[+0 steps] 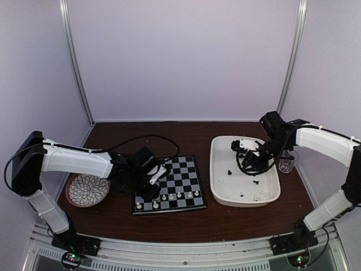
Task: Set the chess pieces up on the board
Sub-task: Place the pawn on c2.
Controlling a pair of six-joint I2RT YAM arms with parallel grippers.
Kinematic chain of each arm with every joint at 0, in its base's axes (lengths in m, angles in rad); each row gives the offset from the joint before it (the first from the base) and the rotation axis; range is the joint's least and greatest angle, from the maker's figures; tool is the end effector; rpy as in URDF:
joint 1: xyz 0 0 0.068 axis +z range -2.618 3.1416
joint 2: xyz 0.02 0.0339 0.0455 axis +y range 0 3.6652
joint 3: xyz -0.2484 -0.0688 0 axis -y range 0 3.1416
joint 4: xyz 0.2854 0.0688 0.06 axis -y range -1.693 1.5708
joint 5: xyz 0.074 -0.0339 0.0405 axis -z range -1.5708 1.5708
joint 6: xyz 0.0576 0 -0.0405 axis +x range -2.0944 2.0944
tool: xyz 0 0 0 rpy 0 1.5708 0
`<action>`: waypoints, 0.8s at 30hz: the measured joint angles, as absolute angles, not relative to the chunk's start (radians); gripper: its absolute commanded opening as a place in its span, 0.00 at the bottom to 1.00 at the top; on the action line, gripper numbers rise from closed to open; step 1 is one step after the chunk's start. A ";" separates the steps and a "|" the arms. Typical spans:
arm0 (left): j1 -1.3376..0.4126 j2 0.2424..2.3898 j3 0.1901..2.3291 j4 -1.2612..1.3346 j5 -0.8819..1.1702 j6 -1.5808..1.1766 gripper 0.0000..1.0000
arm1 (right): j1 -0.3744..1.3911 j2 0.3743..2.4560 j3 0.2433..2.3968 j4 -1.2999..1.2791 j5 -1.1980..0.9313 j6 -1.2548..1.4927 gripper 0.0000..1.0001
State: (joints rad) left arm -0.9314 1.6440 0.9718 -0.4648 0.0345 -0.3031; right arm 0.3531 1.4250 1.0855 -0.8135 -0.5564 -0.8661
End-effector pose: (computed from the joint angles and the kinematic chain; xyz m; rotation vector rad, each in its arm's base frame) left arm 0.2097 -0.2854 0.1111 0.8694 2.6415 -0.3938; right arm 0.2924 0.1402 0.2085 -1.5844 1.9996 0.5666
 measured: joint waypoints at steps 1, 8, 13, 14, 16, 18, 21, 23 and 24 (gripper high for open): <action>-0.931 1.646 0.971 -0.464 0.035 -0.303 0.04 | 0.353 1.425 1.085 -0.813 -0.556 -0.866 0.30; -0.931 1.649 0.969 -0.463 0.035 -0.303 0.04 | 0.353 1.425 1.085 -0.813 -0.556 -0.866 0.30; -0.931 1.651 0.965 -0.459 0.035 -0.303 0.10 | 0.353 1.425 1.085 -0.813 -0.556 -0.866 0.30; -0.932 1.651 0.964 -0.456 0.035 -0.303 0.12 | 0.353 1.425 1.085 -0.814 -0.556 -0.866 0.30; -0.933 1.651 0.962 -0.453 0.034 -0.301 0.17 | 0.353 1.425 1.085 -0.814 -0.556 -0.866 0.30; -0.934 1.651 0.959 -0.452 0.034 -0.300 0.20 | 0.353 1.425 1.085 -0.814 -0.556 -0.866 0.30; -0.934 1.651 0.955 -0.455 0.032 -0.297 0.24 | 0.353 1.427 1.085 -0.814 -0.556 -0.866 0.30; -0.934 1.651 0.955 -0.454 0.030 -0.297 0.26 | 0.353 1.428 1.085 -0.814 -0.556 -0.866 0.30; -0.934 1.651 0.955 -0.455 0.030 -0.297 0.27 | 0.353 1.428 1.085 -0.814 -0.556 -0.866 0.30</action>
State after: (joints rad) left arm -0.9344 1.6512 0.9554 -0.4553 0.0296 -0.2966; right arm 0.3527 1.4284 1.0855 -0.8143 -0.5564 -0.8661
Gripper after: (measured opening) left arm 0.245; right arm 0.298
